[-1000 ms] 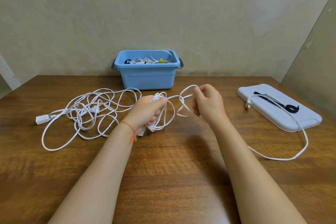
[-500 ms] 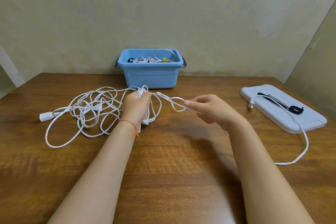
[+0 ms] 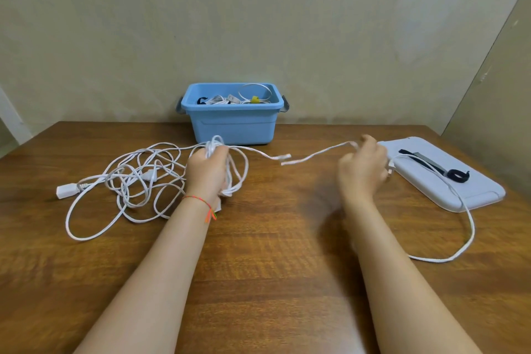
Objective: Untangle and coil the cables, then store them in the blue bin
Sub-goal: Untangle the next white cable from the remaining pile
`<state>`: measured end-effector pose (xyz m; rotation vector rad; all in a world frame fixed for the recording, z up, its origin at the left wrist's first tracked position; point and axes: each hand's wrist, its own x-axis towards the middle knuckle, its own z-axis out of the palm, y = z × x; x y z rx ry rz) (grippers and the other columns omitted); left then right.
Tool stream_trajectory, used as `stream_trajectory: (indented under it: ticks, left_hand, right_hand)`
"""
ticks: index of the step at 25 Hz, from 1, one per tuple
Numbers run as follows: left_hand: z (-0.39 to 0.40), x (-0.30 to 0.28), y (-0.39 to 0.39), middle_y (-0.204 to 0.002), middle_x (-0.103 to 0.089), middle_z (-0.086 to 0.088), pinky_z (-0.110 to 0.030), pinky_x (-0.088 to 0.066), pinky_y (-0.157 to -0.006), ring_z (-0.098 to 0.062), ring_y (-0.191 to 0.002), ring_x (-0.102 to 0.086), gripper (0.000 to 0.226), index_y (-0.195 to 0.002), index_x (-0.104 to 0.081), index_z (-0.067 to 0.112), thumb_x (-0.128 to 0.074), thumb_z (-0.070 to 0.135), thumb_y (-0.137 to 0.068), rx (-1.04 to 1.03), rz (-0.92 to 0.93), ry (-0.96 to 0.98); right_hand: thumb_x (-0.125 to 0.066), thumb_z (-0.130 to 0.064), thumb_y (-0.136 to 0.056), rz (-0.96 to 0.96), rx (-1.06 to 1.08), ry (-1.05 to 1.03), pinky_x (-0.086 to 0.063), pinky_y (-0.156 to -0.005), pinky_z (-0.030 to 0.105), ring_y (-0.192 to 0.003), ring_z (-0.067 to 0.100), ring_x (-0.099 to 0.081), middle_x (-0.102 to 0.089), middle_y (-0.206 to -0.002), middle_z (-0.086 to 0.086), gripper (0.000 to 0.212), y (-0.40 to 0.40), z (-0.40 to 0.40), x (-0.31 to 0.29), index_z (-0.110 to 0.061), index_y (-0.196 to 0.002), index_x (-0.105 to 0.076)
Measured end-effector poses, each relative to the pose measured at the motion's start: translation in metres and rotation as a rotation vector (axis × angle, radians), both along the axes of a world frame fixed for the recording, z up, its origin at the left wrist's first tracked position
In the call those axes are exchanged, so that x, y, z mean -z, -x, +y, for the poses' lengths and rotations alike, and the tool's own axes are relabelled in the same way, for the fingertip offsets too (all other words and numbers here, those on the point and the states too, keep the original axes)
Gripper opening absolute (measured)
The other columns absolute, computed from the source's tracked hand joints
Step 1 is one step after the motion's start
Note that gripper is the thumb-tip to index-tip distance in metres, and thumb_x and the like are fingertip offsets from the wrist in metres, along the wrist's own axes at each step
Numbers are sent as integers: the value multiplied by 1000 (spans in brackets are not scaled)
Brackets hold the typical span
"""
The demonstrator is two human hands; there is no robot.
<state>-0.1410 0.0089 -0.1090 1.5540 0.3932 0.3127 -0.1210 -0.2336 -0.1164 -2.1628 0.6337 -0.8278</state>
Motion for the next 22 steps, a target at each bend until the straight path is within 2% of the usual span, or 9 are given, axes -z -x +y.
stream_trajectory:
  ticks: [2, 3, 5, 7, 9, 12, 14, 18, 22]
  left_hand:
    - [-11, -5, 8, -52, -38, 2, -22, -27, -44, -12, -42, -33, 20, -73, -53, 17, -59, 21, -91, 223, -29, 17]
    - [-16, -8, 12, -52, -35, 1, -21, -24, -42, -12, -41, -29, 20, -75, -52, 16, -59, 21, -93, 311, -44, 6]
    - [-23, -12, 18, -53, -33, 0, -22, -22, -41, -12, -41, -27, 19, -79, -52, 15, -57, 23, -96, 403, -69, -19]
    - [-24, -13, 18, -53, -34, 0, -22, -23, -40, -11, -41, -28, 19, -82, -54, 14, -56, 24, -98, 401, -75, -18]
    - [-25, -11, 18, -53, -35, 1, -22, -25, -40, -10, -42, -30, 18, -84, -55, 14, -56, 24, -98, 379, -57, 25]
    - [-30, -7, 18, -54, -35, 1, -23, -25, -41, -12, -43, -30, 16, -83, -55, 13, -56, 22, -97, 375, -53, 34]
    - [-28, -3, 14, -54, -37, 0, -24, -27, -43, -13, -44, -32, 17, -82, -57, 13, -57, 24, -95, 349, -58, -52]
    - [-15, 4, 4, -56, -45, 0, -32, -35, -53, -17, -53, -41, 27, -69, -55, 18, -57, 32, -93, 242, -73, -229]
    - [-12, 5, 3, -63, -49, -4, -33, -36, -57, -18, -59, -45, 29, -70, -56, 15, -55, 31, -95, 124, -70, -296]
  right_hand:
    - [-52, -5, -82, -117, -264, 341, -32, -108, 47, -132, 38, -43, -51, -138, 20, 53, 4, 26, 5, -1, -135, -52]
    - [-50, -6, -83, -192, -451, 334, -34, -110, 45, -132, 35, -46, -53, -137, 19, 51, 10, 42, 5, 0, -134, -55]
    - [-49, -12, -94, -199, -789, 76, -45, -102, 33, -118, 20, -58, -64, -125, 6, 36, 27, 69, -1, -9, -128, -60]
    - [-57, -18, -97, -74, -928, -143, -54, -79, 27, -91, 11, -66, -68, -104, -4, 22, 38, 84, -6, -19, -118, -63]
    - [-62, -18, -95, 24, -921, -268, -53, -58, 27, -65, 13, -64, -66, -84, -3, 11, 39, 83, -9, -21, -106, -62]
    - [-65, -17, -95, 181, -927, -290, -47, -50, 25, -47, 10, -57, -62, -64, 0, 4, 37, 75, -12, -15, -92, -66]
    - [-66, -17, -94, 237, -897, -217, -47, -51, 23, -48, 8, -58, -63, -63, -2, 10, 35, 70, -12, -16, -85, -69]
    - [-70, -25, -91, 262, -836, -103, -49, -57, 24, -59, 8, -59, -66, -70, -3, 11, 30, 56, -15, -17, -86, -74]
    - [-63, -24, -94, 297, -749, 247, -43, -67, 30, -79, 18, -57, -63, -77, -4, 13, 20, 43, -14, -19, -88, -74]
